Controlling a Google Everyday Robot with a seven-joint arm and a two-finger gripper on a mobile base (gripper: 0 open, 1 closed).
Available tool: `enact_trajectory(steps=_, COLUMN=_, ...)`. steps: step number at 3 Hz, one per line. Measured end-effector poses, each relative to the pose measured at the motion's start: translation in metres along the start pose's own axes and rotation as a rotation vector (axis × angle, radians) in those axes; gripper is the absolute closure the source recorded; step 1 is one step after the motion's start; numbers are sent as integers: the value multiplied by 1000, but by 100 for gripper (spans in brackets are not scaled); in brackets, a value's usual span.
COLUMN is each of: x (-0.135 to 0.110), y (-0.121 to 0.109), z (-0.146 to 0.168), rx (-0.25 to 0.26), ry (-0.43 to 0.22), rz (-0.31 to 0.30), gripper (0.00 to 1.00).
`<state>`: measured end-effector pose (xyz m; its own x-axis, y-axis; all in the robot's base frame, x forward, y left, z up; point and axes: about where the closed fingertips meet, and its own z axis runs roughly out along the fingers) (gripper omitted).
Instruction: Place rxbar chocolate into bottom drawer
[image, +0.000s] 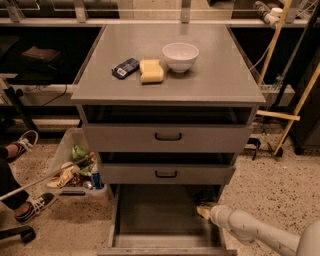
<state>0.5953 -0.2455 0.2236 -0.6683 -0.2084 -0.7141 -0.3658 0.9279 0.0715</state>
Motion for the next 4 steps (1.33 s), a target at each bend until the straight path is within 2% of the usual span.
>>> enact_trajectory(steps=1, x=45, y=-7, z=30, rx=0, ry=16, rz=94, gripper=100)
enact_trajectory(steps=2, x=70, y=-4, z=38, rx=-26, ry=30, rz=127, gripper=100)
enact_trajectory(steps=3, x=69, y=-1, z=38, rx=-26, ry=30, rz=127, gripper=100)
enact_trajectory(steps=4, x=45, y=33, z=29, rx=-60, ry=8, rz=23, gripper=100)
